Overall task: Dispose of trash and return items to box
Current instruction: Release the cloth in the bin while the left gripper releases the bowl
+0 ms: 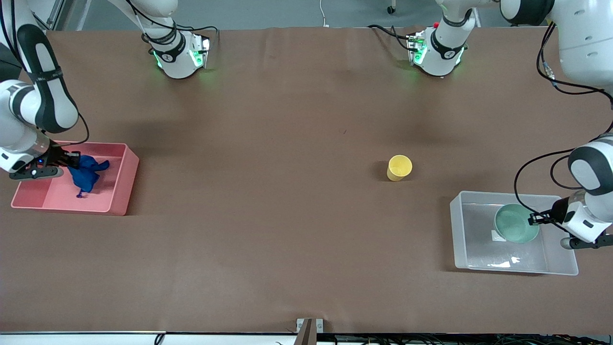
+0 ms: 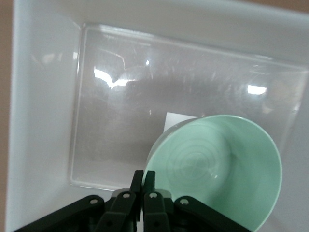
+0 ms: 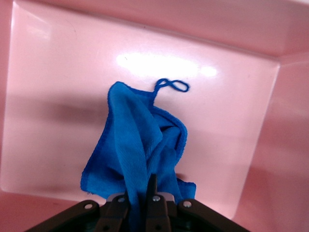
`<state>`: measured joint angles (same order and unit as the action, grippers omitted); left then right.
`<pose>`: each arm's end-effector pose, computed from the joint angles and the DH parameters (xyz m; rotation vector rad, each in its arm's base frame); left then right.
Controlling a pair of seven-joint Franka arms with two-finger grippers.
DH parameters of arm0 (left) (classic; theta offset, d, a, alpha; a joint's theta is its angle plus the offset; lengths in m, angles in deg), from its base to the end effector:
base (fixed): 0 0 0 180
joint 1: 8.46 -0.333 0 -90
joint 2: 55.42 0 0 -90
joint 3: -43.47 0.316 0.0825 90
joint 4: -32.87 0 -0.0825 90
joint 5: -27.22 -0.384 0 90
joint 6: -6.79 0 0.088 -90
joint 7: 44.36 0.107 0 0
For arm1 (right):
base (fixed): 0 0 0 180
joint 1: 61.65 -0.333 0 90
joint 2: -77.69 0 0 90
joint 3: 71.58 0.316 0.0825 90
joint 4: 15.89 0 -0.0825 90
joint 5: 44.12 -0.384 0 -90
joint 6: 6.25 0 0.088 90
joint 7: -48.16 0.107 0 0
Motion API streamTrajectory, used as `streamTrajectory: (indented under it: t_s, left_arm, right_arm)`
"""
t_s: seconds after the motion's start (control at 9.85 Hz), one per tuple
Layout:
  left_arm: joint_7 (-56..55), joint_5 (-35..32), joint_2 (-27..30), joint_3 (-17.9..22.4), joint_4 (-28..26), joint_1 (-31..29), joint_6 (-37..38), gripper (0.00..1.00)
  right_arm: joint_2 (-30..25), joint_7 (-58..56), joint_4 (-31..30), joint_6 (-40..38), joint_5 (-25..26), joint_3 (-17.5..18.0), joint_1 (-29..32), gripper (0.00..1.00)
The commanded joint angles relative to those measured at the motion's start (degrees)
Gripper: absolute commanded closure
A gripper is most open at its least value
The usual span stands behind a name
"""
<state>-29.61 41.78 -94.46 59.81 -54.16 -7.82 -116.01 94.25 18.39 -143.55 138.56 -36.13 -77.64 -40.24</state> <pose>0.6900 0.1497 0.2696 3.0998 0.1541 -0.0242 0.4883 -0.2526 0.2438 3.0289 0.2402 -0.0671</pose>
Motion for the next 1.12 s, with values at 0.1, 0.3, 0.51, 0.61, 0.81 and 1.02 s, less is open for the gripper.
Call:
streamTrajectory:
  t_s: [0.1, 0.3, 0.51, 0.61, 0.81, 1.02]
  left_arm:
    - [0.01, 1.17, -6.65, 0.62, 2.05, 0.86, -4.37, 0.99]
    - [-0.69, 1.60, -8.15, 0.53, 2.05, 0.95, -9.20, 0.99]
    - [-1.05, 4.24, -8.42, 0.45, 1.96, 1.21, -10.18, 0.83]
    - [-1.05, 4.16, -8.24, 0.45, 1.96, 1.30, -10.18, 0.01]
    - [-0.26, 3.28, -3.96, 0.62, 1.78, 1.30, -9.49, 0.00]
    - [-0.17, -3.01, 3.75, -0.16, 0.39, 1.65, -5.38, 0.00]
  right_arm:
    - [0.32, -1.34, -0.04, 0.91, -3.15, 1.40, 0.39, 0.90]
    - [1.11, -1.34, -0.04, 2.40, -4.39, 1.40, -0.05, 0.64]
    - [0.24, -0.55, 0.57, 1.36, -4.57, 2.36, -0.14, 0.00]
    - [-3.33, -0.37, 1.97, -1.78, -4.57, 3.58, -0.31, 0.00]
    - [-7.49, 6.43, 12.29, -19.72, -4.48, 4.30, -3.54, 0.00]
    - [-8.03, 11.82, 22.41, -34.44, -4.39, 4.30, -7.76, 0.00]
